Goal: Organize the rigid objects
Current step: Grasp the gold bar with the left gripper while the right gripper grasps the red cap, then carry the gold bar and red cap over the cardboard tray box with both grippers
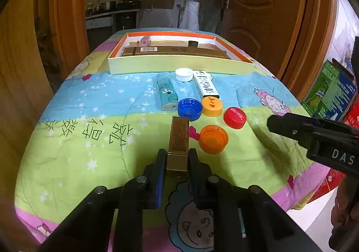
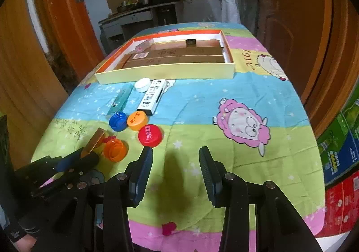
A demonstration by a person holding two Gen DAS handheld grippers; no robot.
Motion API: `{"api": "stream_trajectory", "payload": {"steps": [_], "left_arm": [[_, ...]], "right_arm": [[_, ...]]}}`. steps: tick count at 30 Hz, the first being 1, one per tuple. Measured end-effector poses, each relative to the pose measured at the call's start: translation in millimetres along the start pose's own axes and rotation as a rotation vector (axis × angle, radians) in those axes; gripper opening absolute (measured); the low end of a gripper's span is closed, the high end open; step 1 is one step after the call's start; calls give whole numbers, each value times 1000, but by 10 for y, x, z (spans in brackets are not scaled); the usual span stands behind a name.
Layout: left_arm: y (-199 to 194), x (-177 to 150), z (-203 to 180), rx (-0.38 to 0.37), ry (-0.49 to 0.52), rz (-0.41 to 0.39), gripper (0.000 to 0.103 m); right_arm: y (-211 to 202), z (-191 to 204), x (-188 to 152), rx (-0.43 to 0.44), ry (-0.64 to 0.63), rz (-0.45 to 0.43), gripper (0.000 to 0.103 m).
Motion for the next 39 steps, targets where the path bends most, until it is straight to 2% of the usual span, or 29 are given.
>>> {"api": "stream_trajectory", "payload": {"steps": [8,16,25,29,39], "left_arm": [[-17,66,63,2,5,-25,18],[-130,238,208,37,14,-68,18],[-144,362,289,29,7,-84,18],[-122,386,301,22,4,-82,18],[-98,485,302,13,4,-88,18]], "right_arm": [[180,106,3,10,-26,29,45],[373,263,76,18,-65,41,45],[525,303,117,1,-82,67,44],[535,297,132,-16,-90,66,31],[483,271,208,-10,-77,52,31]]}}
Point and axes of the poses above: each gripper's, at about its wrist camera, not at the fingertips, and y roughly the way its jaws point, z to its left, x to its top, the point moved 7 cm from there along y, roughly the way its jaws point, and after that the axes turned 7 degrees about y, right-handed, at the moved point
